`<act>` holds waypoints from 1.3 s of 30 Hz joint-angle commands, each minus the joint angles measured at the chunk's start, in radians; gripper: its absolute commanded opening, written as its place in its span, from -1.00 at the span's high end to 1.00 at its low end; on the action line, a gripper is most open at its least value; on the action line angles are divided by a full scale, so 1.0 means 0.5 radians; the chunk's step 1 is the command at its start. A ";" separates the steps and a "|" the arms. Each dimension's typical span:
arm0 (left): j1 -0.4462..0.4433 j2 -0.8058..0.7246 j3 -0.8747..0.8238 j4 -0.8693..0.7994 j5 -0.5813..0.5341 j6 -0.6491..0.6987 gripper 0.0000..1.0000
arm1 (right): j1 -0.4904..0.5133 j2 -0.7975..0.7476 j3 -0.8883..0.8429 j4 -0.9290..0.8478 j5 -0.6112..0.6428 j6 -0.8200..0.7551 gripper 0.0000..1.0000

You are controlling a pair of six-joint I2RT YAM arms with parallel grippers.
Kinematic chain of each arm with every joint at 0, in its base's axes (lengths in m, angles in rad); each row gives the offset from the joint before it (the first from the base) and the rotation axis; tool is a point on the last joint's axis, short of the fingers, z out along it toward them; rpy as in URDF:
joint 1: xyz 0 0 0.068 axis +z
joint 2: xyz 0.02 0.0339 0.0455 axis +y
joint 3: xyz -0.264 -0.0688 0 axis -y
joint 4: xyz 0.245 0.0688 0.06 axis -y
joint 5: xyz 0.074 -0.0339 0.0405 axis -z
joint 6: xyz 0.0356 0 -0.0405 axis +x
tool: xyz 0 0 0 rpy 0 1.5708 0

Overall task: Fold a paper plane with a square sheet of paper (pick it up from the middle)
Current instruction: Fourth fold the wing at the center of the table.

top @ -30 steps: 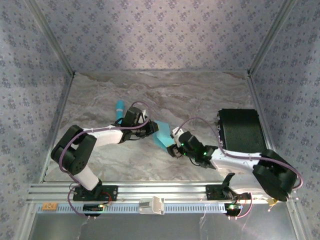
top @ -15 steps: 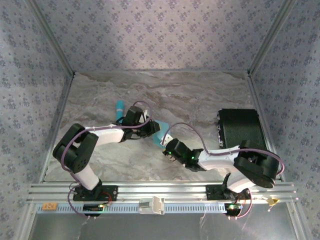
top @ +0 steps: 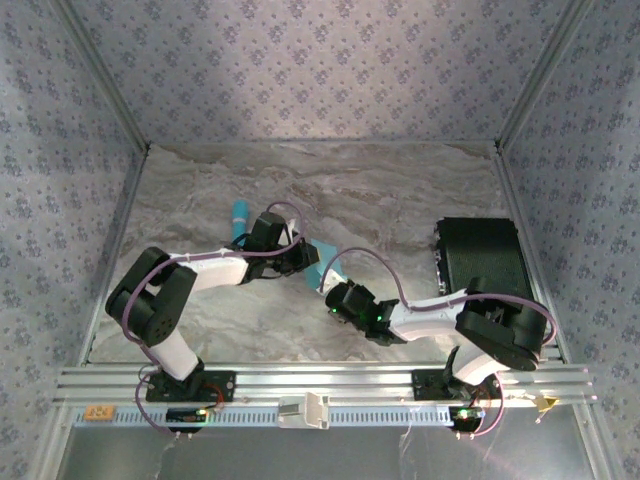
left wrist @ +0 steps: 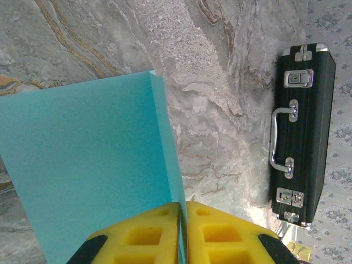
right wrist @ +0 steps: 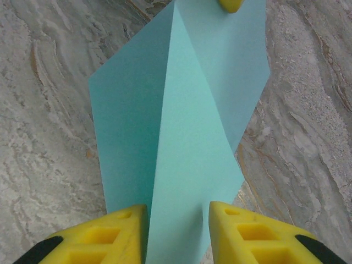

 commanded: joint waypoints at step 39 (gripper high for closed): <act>-0.013 0.043 0.087 -0.056 0.024 0.030 0.86 | -0.027 -0.034 -0.036 0.065 -0.030 0.203 0.64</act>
